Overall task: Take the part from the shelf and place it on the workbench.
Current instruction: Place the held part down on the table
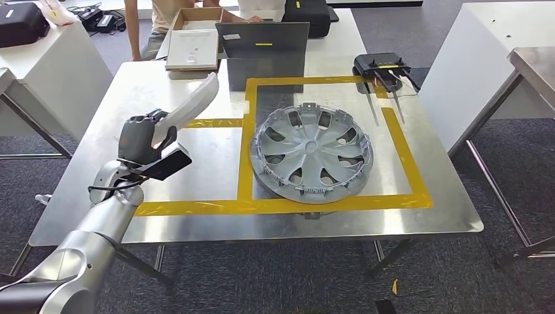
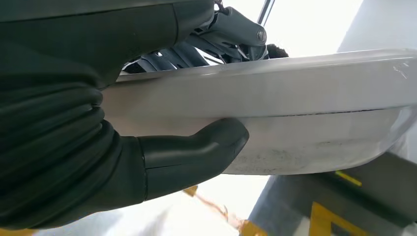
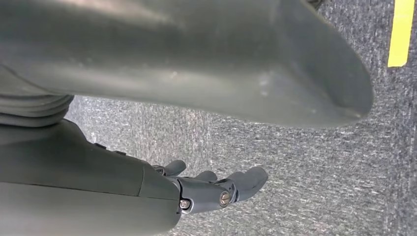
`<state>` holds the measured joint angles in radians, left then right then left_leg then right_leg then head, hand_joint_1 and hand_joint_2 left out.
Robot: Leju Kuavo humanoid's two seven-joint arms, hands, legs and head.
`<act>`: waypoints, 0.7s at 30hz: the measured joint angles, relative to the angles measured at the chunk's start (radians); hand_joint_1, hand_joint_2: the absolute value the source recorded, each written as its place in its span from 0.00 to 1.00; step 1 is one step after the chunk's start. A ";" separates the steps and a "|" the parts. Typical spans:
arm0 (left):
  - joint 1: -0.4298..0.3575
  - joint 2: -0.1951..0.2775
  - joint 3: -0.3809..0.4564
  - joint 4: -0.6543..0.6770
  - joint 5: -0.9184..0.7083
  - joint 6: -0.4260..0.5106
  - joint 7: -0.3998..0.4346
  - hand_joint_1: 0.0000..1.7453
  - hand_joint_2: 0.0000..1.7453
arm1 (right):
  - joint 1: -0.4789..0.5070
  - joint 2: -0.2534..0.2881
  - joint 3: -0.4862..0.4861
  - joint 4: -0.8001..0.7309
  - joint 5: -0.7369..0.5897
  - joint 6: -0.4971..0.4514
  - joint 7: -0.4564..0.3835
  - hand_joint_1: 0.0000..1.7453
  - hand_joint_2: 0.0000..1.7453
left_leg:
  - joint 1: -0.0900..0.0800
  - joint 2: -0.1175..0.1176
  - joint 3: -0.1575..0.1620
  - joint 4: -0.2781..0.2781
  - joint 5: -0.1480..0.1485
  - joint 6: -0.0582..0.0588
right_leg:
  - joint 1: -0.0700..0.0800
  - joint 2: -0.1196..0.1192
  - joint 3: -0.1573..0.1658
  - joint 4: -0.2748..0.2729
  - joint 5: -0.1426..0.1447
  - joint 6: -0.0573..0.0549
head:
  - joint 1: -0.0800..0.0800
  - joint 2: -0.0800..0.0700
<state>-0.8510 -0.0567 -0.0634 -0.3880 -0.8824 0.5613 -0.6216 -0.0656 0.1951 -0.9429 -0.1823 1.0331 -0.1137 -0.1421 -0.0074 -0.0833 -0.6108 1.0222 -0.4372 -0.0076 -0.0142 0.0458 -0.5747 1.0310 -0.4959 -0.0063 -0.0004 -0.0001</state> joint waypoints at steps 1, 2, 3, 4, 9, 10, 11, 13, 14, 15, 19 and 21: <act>0.014 -0.003 0.000 0.005 0.002 0.004 0.006 1.00 1.00 | 0.000 0.000 0.001 0.000 0.003 0.000 0.000 0.00 0.00 | 0.000 0.000 0.000 0.000 0.000 0.000 | 0.000 0.000 0.000 0.000 0.000 0.000 | 0.000 0.000; 0.028 -0.005 -0.001 0.010 0.003 0.007 0.009 1.00 1.00 | 0.001 0.000 0.002 0.000 0.005 0.001 0.000 0.00 0.00 | 0.000 0.001 0.000 0.000 0.000 0.000 | 0.000 0.001 0.000 0.000 0.000 0.000 | 0.000 0.000; 0.040 -0.007 -0.001 0.015 0.004 0.009 0.013 1.00 1.00 | 0.001 0.000 0.003 0.000 0.007 0.001 0.000 0.00 0.00 | 0.000 0.001 0.000 0.000 0.000 0.000 | 0.000 0.001 -0.001 0.000 0.000 0.000 | 0.000 0.000; 0.051 -0.007 -0.002 0.020 0.005 0.010 0.017 1.00 1.00 | 0.001 0.000 0.004 0.000 0.008 0.001 0.002 0.00 0.00 | 0.000 0.001 0.000 0.000 0.000 0.001 | 0.000 0.001 -0.001 0.000 0.000 0.000 | 0.000 0.000; 0.099 -0.007 -0.002 0.036 0.024 0.004 0.020 1.00 1.00 | 0.002 0.000 0.009 0.000 0.019 0.002 0.013 0.00 0.00 | 0.000 0.001 0.000 0.000 -0.001 0.001 | 0.000 0.000 0.000 0.000 0.000 0.001 | 0.000 0.000; 0.110 -0.007 -0.002 0.039 0.024 0.004 0.020 1.00 1.00 | 0.002 0.000 0.011 0.000 0.021 0.002 0.012 0.00 0.00 | 0.000 0.001 0.000 0.000 -0.001 0.001 | 0.000 0.000 0.000 0.000 0.000 0.001 | 0.000 0.000; 0.119 -0.007 -0.002 0.041 0.024 0.004 0.021 1.00 1.00 | 0.002 0.000 0.013 0.000 0.022 0.003 0.009 0.00 0.00 | 0.000 0.001 0.000 0.000 -0.001 0.001 | 0.000 0.000 -0.001 0.000 0.000 0.001 | 0.000 0.000; 0.133 -0.007 -0.002 0.045 0.024 0.003 0.025 1.00 1.00 | 0.003 0.000 0.017 0.000 0.023 0.004 0.002 0.00 0.00 | 0.000 0.001 0.000 0.000 -0.001 0.001 | 0.000 0.001 -0.001 0.000 0.000 0.001 | 0.000 0.000; 0.138 -0.007 -0.002 0.047 0.024 0.002 0.028 1.00 1.00 | 0.003 0.000 0.018 0.000 0.023 0.004 -0.002 0.00 0.00 | 0.000 0.001 0.000 0.000 -0.001 0.001 | 0.000 0.001 -0.001 0.000 0.000 0.001 | 0.000 0.000; 0.143 -0.007 -0.002 0.048 0.023 0.002 0.031 1.00 1.00 | 0.003 0.000 0.019 0.000 0.023 0.004 -0.006 0.00 0.00 | 0.000 0.001 0.000 0.000 -0.001 0.001 | 0.000 0.000 0.000 0.000 -0.001 0.001 | 0.000 0.000; 0.153 -0.006 -0.002 0.051 0.020 0.006 0.036 1.00 1.00 | 0.003 0.000 0.020 0.000 0.023 0.004 -0.010 0.00 0.00 | 0.000 0.001 0.000 0.000 -0.001 0.001 | 0.000 0.000 0.000 0.000 -0.001 0.001 | 0.000 0.000; 0.155 -0.006 -0.002 0.051 0.019 0.007 0.037 1.00 1.00 | 0.003 0.000 0.020 0.000 0.023 0.004 -0.010 0.00 0.00 | 0.000 0.001 0.000 0.000 -0.001 0.001 | 0.000 0.000 0.000 0.000 -0.001 0.001 | 0.000 0.000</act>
<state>-0.6963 -0.0629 -0.0658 -0.3366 -0.8633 0.5683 -0.5851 -0.0628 0.1953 -0.9228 -0.1823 1.0563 -0.1095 -0.1526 -0.0075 -0.0827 -0.6110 1.0222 -0.4381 -0.0061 -0.0142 0.0460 -0.5750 1.0306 -0.4966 -0.0054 -0.0004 0.0000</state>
